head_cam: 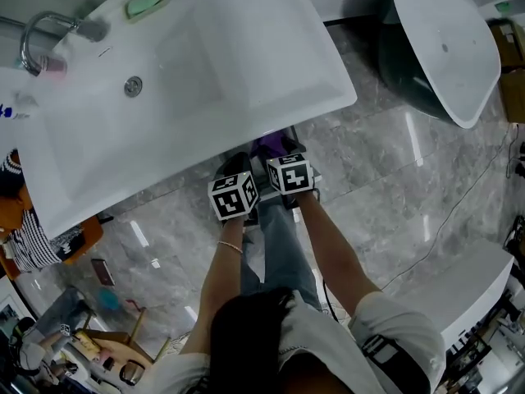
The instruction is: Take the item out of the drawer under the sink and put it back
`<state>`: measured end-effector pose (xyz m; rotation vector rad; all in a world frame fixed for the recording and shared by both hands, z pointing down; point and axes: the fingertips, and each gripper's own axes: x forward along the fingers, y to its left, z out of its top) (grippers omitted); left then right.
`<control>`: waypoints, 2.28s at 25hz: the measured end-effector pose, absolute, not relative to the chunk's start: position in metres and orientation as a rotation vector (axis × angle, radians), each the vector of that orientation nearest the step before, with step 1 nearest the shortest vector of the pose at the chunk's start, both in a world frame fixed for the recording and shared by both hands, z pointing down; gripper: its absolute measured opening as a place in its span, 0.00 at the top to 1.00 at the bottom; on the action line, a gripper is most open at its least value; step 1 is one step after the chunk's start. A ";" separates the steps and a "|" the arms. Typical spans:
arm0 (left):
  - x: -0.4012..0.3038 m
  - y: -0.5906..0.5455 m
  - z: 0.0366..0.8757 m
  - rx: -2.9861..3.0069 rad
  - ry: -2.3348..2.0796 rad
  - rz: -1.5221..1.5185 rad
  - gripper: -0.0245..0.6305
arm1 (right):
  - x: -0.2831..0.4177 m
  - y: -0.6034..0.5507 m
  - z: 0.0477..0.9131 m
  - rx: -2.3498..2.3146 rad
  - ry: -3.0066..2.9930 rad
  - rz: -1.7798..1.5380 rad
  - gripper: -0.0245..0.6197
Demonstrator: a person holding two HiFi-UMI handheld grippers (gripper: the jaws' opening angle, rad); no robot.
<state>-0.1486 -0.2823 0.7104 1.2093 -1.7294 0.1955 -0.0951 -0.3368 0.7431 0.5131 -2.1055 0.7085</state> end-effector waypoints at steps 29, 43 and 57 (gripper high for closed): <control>-0.152 -0.281 0.772 1.151 -1.680 0.150 0.96 | -0.091 -0.356 0.840 0.523 -1.935 0.590 0.56; -0.154 -0.275 0.766 1.140 -1.726 0.141 0.96 | -0.083 -0.367 0.840 0.603 -1.924 0.585 0.80; -0.158 -0.267 0.724 1.194 -1.742 0.143 0.96 | -0.079 -0.339 0.787 0.628 -1.996 0.712 0.82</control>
